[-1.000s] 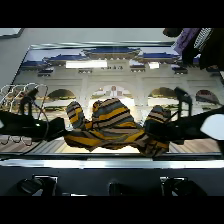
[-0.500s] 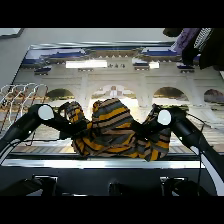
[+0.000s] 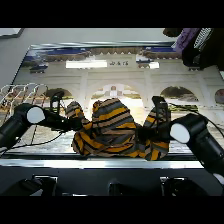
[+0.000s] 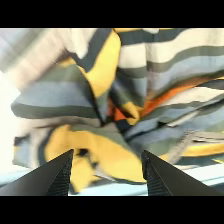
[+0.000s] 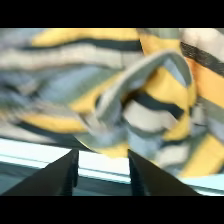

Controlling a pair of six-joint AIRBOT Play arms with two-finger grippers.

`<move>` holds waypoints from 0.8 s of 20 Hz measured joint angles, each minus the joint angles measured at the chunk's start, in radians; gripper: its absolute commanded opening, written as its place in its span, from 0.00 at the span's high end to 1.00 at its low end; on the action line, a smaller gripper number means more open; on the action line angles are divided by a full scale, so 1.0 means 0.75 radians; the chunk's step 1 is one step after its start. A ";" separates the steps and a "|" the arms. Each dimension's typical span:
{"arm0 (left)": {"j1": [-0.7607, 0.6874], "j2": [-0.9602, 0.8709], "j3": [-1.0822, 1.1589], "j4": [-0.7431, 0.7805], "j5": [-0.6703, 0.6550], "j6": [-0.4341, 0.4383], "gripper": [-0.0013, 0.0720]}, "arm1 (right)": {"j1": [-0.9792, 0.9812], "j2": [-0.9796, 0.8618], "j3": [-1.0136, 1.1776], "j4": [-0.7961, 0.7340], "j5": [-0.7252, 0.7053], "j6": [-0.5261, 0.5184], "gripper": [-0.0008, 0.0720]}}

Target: Fold the clothes and pants, and hang the long-sleeved shirts on hangers.

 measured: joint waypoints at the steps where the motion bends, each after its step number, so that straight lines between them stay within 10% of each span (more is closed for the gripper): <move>1: -0.012 0.030 -0.012 0.048 0.012 0.003 0.30 | 0.065 0.020 -0.018 -0.056 0.015 -0.018 0.46; 16: -0.066 0.117 -0.087 0.210 0.098 0.015 0.30 | 0.444 -0.142 -0.232 -0.443 -0.335 -0.165 0.46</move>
